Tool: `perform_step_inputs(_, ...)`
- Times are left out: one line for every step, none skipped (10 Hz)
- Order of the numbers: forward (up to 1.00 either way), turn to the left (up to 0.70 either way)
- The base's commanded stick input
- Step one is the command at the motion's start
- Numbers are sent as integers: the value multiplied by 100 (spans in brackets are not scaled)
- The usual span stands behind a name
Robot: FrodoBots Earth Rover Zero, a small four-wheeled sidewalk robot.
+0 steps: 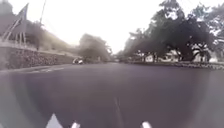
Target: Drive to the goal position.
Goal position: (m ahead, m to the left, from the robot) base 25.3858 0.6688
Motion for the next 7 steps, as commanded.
perform_step_inputs(70,0)
perform_step_inputs(70,0)
perform_step_inputs(70,-6)
perform_step_inputs(70,-19)
perform_step_inputs(70,-32)
perform_step_inputs(70,-28)
perform_step_inputs(70,-19)
